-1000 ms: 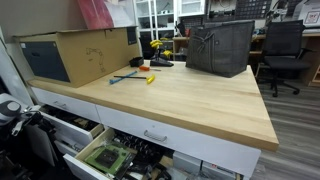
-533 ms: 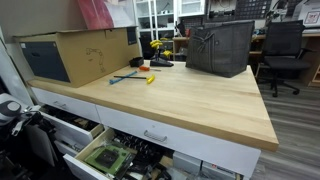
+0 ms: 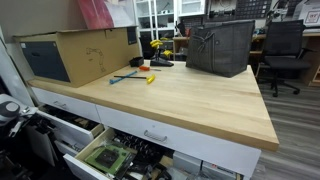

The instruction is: Open the second drawer to the left

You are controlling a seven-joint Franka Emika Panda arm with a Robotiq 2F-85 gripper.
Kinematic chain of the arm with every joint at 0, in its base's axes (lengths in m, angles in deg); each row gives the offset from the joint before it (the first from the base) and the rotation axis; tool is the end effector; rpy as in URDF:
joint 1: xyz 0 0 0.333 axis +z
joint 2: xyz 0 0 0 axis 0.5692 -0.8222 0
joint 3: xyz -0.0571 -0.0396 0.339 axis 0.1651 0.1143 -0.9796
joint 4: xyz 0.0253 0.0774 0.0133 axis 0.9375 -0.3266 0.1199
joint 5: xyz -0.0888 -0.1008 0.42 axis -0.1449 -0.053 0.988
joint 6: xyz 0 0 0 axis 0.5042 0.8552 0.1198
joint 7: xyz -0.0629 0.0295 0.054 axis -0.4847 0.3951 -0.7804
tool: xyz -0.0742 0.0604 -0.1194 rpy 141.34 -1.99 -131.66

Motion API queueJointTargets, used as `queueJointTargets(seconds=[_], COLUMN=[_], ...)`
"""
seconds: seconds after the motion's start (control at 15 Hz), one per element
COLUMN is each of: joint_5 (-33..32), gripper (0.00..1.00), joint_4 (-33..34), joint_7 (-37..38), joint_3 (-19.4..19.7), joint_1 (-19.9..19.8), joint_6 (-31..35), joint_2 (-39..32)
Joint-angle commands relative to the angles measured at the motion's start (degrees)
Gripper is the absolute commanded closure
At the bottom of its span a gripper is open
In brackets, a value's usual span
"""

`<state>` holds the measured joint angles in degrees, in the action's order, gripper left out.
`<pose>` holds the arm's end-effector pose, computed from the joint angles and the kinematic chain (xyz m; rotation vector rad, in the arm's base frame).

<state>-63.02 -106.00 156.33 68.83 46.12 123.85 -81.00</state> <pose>0.4491 0.3891 -0.1153 2.7826 -0.7230 0.6485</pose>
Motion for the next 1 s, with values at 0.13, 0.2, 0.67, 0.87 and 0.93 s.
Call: queueJointTargets(seconds=[0.13, 0.2, 0.67, 0.87, 0.93], joint_5=[0.72, 0.85, 1.11, 1.36, 1.54], gripper=[0.00, 0.00, 0.00, 0.00, 0.00], joint_4=[-7.94, -8.99, -14.01, -13.71, -13.06], joint_7=[12.77, 15.15, 25.39, 27.63, 28.56], joint_3=[7.87, 9.70, 19.91, 19.02, 18.46], joint_1=[8.54, 10.56, 20.97, 21.48, 21.21], joint_6=[1.14, 1.17, 1.04, 1.19, 1.03], joint_2=[6.66, 7.24, 11.73, 13.37, 13.42])
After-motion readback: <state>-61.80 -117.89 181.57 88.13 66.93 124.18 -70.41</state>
